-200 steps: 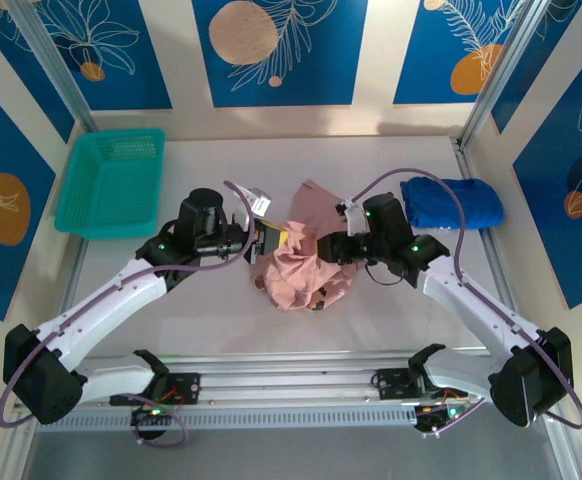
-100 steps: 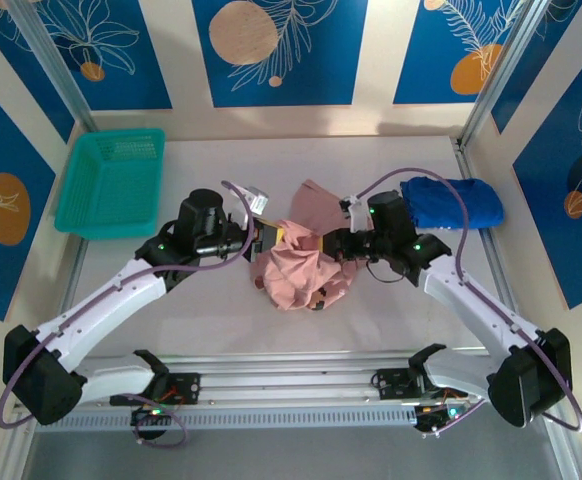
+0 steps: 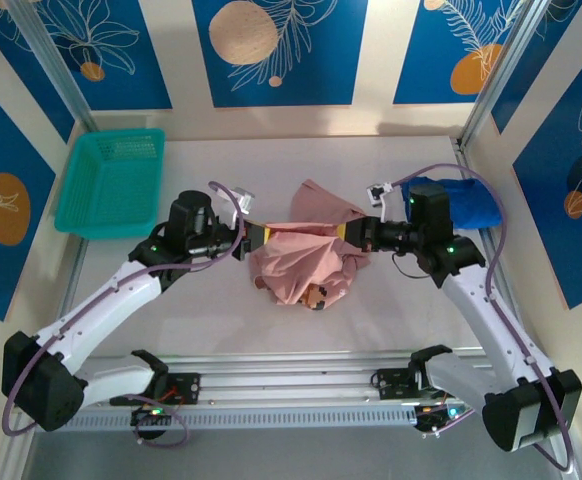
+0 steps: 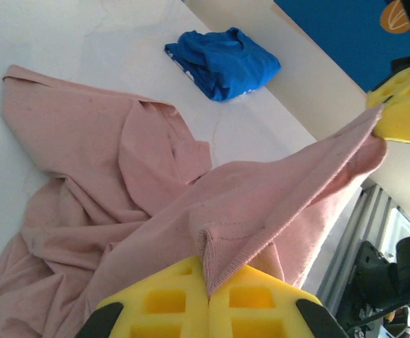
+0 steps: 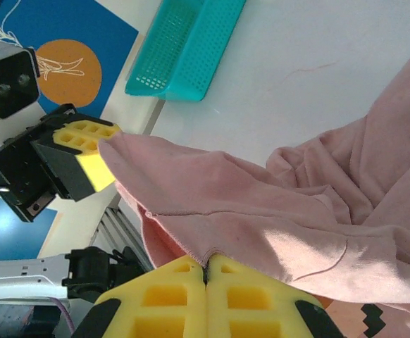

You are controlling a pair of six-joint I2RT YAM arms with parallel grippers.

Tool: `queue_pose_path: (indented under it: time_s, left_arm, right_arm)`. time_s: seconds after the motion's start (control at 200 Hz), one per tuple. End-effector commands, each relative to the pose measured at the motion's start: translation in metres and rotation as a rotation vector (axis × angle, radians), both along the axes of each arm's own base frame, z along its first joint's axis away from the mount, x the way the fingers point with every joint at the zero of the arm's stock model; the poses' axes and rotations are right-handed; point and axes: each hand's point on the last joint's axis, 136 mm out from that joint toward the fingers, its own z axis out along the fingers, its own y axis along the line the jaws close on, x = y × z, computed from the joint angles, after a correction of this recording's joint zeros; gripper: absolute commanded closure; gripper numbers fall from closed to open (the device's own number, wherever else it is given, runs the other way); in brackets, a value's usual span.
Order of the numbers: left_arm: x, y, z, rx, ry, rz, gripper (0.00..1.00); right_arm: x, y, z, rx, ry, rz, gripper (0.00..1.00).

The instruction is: Fold the inside-out t-shirt

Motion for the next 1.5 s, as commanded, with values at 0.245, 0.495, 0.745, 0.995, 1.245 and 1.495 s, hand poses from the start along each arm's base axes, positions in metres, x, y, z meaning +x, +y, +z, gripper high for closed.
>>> queue_pose_path:
  time_s: [0.245, 0.495, 0.745, 0.995, 1.245, 1.495]
  left_arm:
    - [-0.019, -0.009, 0.032, -0.086, -0.094, -0.150, 1.00]
    - [-0.020, -0.008, 0.032, -0.066, -0.114, -0.160, 1.00]
    - [-0.021, -0.009, 0.033, -0.064, -0.112, -0.169, 1.00]
    - [-0.022, -0.009, 0.033, -0.065, -0.110, -0.173, 1.00]
    - [-0.022, -0.009, 0.029, -0.059, -0.102, -0.171, 1.00]
    - [-0.017, -0.001, 0.007, -0.010, -0.083, -0.119, 1.00]
  right_arm:
    - [-0.023, 0.033, -0.047, -0.216, -0.082, 0.134, 0.84]
    - [-0.017, 0.033, -0.040, -0.364, -0.273, 0.124, 0.65]
    - [0.002, 0.036, -0.029, -0.428, -0.365, 0.119, 0.57]
    - [-0.004, 0.058, -0.026, -0.361, -0.359, 0.241, 0.53]
    - [0.001, 0.067, -0.014, -0.310, -0.384, 0.246, 0.76]
    - [0.014, 0.055, 0.010, -0.334, -0.374, 0.112, 1.00]
